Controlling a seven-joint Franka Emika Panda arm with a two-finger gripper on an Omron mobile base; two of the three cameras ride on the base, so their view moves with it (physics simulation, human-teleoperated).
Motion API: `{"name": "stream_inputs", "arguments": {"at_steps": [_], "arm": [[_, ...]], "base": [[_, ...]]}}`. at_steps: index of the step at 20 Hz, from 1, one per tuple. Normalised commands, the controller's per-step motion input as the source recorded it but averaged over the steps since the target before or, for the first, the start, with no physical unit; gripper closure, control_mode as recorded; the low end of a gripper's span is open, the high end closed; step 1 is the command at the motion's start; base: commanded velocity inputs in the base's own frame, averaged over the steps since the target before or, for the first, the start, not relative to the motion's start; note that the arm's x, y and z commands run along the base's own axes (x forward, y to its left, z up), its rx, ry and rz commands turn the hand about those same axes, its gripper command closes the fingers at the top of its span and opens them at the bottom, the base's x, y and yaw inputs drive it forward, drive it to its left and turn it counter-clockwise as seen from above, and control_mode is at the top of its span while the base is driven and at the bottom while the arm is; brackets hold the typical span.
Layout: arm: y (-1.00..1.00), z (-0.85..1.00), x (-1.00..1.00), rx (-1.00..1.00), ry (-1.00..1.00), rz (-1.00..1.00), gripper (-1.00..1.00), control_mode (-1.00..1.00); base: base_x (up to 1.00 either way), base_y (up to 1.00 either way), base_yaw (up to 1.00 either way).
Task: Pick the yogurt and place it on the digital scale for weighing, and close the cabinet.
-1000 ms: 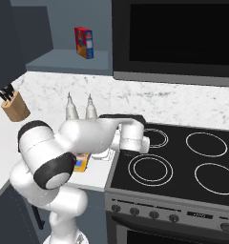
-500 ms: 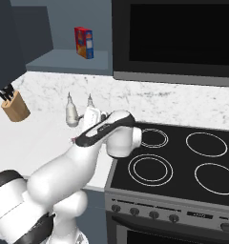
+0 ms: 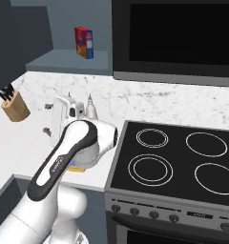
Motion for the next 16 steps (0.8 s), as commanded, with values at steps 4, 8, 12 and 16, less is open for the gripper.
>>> {"name": "stream_inputs", "arguments": {"at_steps": [4,8,12,16], "arm": [[0.78,0.59,-0.81,0.02,-0.36,-0.04,-1.0,-1.0],[0.71,0.64,-0.84,0.01,-0.38,-0.01,-1.0,-1.0],[0.76,0.67,-0.75,0.0,-0.35,0.0,-1.0,-1.0],[0.71,0.31,-0.74,0.06,-0.16,-0.01,-1.0,-1.0]], "base": [[0.0,0.0,0.0],[0.0,0.0,0.0],[0.0,0.0,0.0],[0.0,0.0,0.0]]}}
